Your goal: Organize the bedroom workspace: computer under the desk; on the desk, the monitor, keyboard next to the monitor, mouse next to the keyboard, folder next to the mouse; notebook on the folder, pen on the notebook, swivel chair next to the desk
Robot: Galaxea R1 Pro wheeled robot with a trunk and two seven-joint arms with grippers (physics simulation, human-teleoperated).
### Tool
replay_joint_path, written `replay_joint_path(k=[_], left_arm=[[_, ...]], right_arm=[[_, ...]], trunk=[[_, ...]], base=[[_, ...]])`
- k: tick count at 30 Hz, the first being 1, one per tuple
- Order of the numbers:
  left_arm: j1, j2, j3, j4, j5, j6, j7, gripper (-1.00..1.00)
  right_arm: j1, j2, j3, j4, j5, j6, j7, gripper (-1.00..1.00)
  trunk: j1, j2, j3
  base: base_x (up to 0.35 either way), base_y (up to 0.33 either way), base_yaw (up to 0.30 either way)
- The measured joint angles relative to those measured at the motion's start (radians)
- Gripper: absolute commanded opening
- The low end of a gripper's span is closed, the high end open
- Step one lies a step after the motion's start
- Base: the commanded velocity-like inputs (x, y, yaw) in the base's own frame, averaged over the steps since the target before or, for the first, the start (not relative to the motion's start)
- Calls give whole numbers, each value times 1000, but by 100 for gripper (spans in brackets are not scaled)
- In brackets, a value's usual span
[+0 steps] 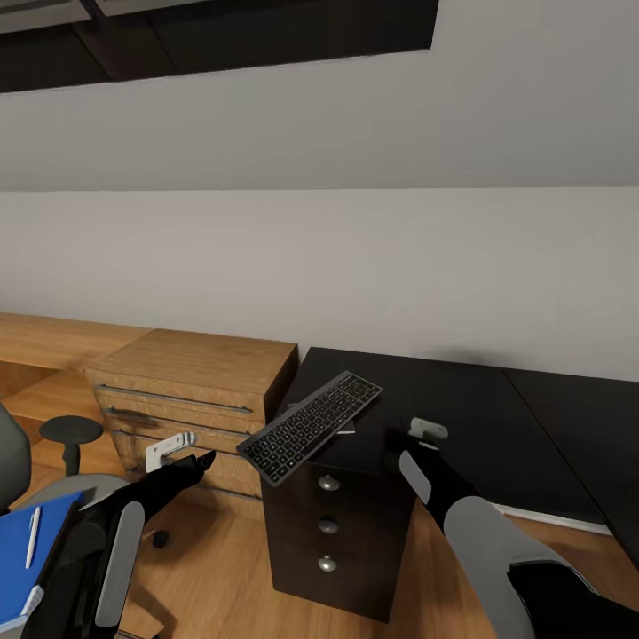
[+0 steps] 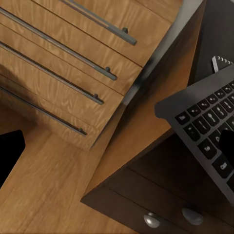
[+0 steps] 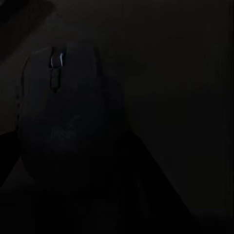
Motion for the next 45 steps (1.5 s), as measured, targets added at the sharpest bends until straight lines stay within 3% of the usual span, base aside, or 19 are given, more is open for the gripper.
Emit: replay_joint_path(k=[10,39,45], left_arm=[[0,1,0,0,0,1,0,100],[0,0,0,1,0,0,0,100],[0,0,0,2,0,0,0,100]], right_arm=[[0,-40,-4,-24,-4,56,0,-100],[-1,-40,-2,-18,2,45,1,-100],[1,-40,-2,-89,-6,46,2,-100]], trunk=[[0,0,0],[0,0,0],[0,0,0]], base=[[2,-2,0],[26,-24,0],[139,111,0]])
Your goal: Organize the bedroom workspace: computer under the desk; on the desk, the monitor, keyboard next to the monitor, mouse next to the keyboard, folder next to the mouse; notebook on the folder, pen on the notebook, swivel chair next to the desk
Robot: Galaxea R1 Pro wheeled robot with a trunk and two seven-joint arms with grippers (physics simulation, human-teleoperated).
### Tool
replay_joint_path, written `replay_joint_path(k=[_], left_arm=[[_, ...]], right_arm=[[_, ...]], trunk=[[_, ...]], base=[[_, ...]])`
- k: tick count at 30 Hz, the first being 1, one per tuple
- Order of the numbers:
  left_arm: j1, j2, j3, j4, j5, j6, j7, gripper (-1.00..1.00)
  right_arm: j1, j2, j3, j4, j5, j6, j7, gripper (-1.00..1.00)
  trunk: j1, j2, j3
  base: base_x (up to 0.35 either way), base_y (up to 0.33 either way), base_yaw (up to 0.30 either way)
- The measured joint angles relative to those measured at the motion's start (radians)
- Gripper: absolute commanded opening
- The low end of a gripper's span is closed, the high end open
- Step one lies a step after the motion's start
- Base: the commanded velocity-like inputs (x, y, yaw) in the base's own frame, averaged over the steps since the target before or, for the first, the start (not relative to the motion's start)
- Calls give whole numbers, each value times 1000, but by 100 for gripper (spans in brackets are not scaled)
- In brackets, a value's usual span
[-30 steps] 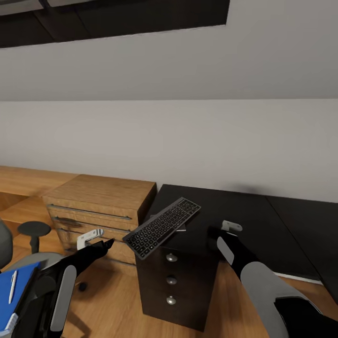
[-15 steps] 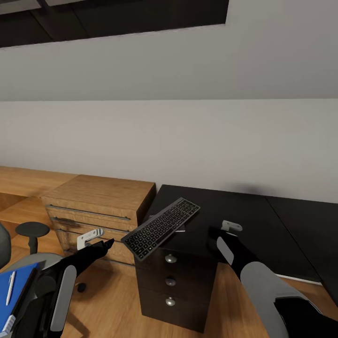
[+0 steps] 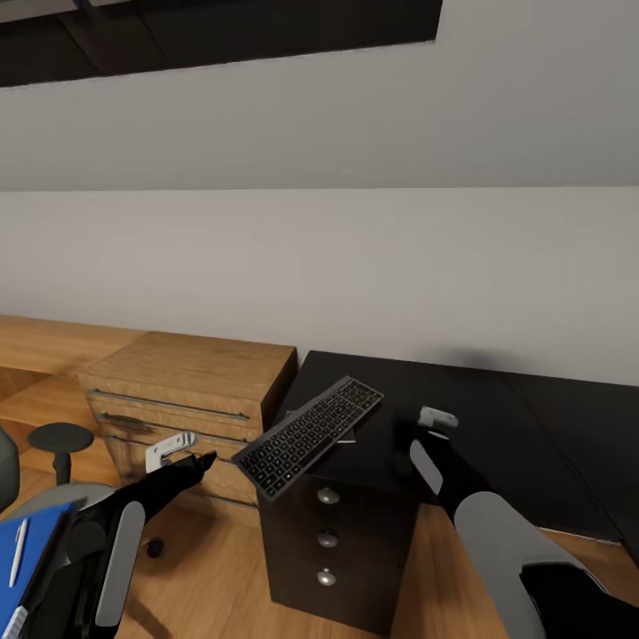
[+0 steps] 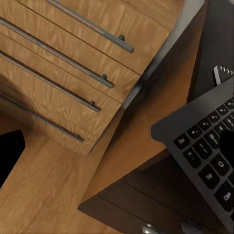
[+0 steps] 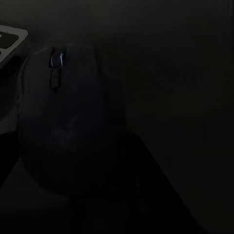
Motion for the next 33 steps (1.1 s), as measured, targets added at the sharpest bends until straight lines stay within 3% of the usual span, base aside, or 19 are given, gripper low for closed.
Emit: replay_joint_path(k=[9,22,33], left_arm=[[0,0,0,2,0,0,0,100],[0,0,0,2,0,0,0,100],[0,1,0,2,0,0,0,100]], right_arm=[[0,1,0,-12,0,1,-1,-100],[0,-3,-4,-1,2,16,-29,-100],[-1,-3,-3,33,7,81,-48,-100]], trunk=[[0,0,0],[0,0,0],[0,0,0]], base=[[30,15,0],[0,-199,0],[-19,-58,0]])
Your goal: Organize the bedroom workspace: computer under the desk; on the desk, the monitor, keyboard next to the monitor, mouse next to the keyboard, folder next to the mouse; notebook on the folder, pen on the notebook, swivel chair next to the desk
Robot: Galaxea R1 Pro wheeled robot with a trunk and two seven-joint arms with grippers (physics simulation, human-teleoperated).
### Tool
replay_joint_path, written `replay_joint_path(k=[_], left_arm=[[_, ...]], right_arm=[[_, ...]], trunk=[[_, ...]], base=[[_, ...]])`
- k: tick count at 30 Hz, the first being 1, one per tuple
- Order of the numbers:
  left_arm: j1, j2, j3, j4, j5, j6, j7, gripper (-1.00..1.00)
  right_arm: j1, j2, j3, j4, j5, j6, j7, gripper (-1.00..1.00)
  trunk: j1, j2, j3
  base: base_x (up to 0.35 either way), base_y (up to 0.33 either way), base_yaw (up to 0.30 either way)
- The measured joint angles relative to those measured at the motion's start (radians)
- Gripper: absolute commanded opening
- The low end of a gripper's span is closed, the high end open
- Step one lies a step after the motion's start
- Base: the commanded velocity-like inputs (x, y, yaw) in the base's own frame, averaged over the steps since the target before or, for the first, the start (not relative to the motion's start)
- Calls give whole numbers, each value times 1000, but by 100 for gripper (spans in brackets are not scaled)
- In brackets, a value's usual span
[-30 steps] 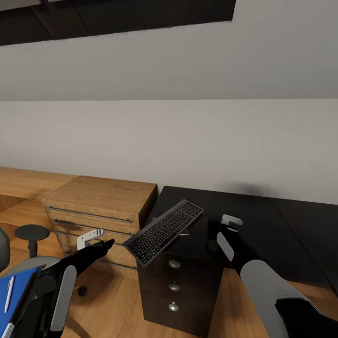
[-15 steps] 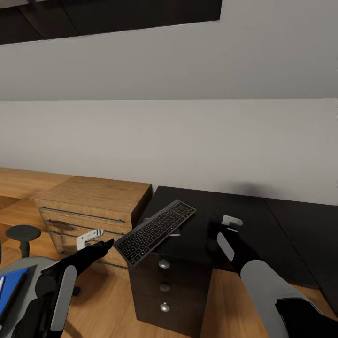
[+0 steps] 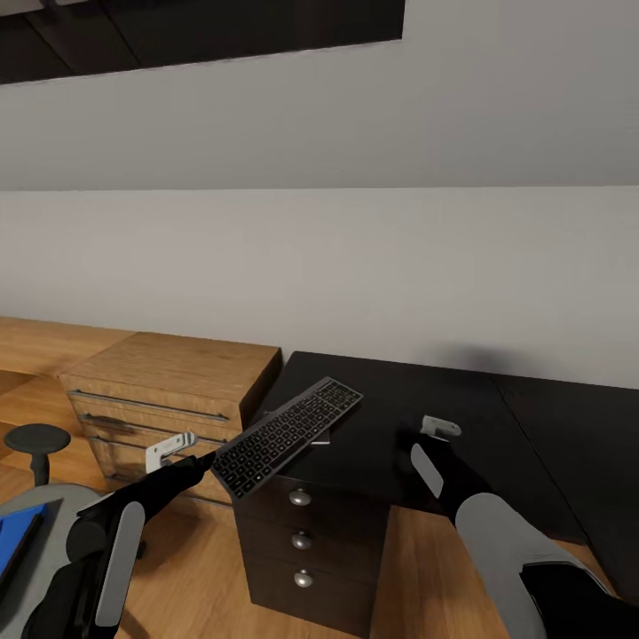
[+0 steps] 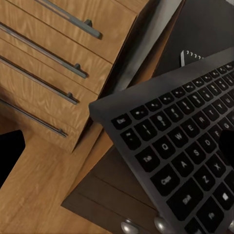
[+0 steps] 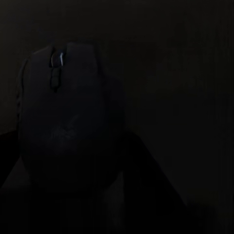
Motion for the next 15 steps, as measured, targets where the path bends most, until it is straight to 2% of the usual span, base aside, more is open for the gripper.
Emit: replay_joint_path(k=[15], left_arm=[[0,0,0,0,0,1,0,100]], right_arm=[[-1,-1,0,-1,-5,3,-6,-100]], trunk=[[0,0,0]], base=[[-2,-2,0]])
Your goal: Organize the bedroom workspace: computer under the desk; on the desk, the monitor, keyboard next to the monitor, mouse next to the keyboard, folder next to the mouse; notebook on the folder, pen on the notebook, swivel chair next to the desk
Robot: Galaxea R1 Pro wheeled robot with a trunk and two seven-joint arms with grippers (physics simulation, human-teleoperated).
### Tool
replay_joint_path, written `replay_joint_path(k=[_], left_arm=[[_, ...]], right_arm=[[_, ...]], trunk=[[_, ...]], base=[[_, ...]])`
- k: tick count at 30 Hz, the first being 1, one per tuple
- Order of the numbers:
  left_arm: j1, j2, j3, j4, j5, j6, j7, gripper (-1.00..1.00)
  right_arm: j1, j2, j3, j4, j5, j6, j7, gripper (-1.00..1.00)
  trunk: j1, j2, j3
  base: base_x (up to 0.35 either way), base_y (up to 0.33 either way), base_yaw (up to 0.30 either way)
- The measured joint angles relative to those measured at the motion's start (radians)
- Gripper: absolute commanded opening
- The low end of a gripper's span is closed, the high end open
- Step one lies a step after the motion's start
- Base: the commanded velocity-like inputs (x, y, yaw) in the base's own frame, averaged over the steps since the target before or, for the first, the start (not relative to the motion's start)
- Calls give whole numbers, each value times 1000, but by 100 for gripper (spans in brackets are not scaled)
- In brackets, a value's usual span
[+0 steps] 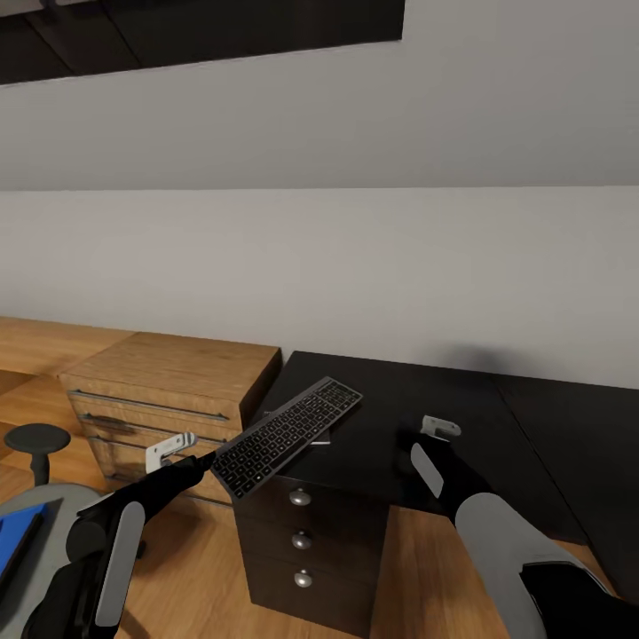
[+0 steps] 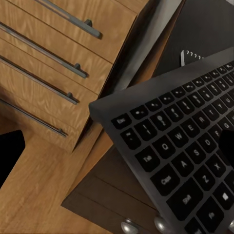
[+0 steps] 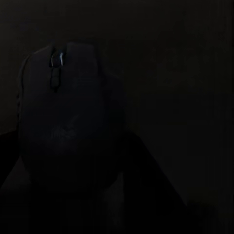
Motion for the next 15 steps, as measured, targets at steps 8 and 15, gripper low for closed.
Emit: replay_joint_path(k=[8,15], left_arm=[[0,0,1,0,0,-1,0,100],[0,0,2,0,0,0,0,100]], right_arm=[[-1,-22,-1,-1,1,-1,-16,-100],[-1,-33,0,-4,4,1,-57,-100]], trunk=[[0,0,0],[0,0,0]], base=[[-97,-88,0],[-6,-5,0]])
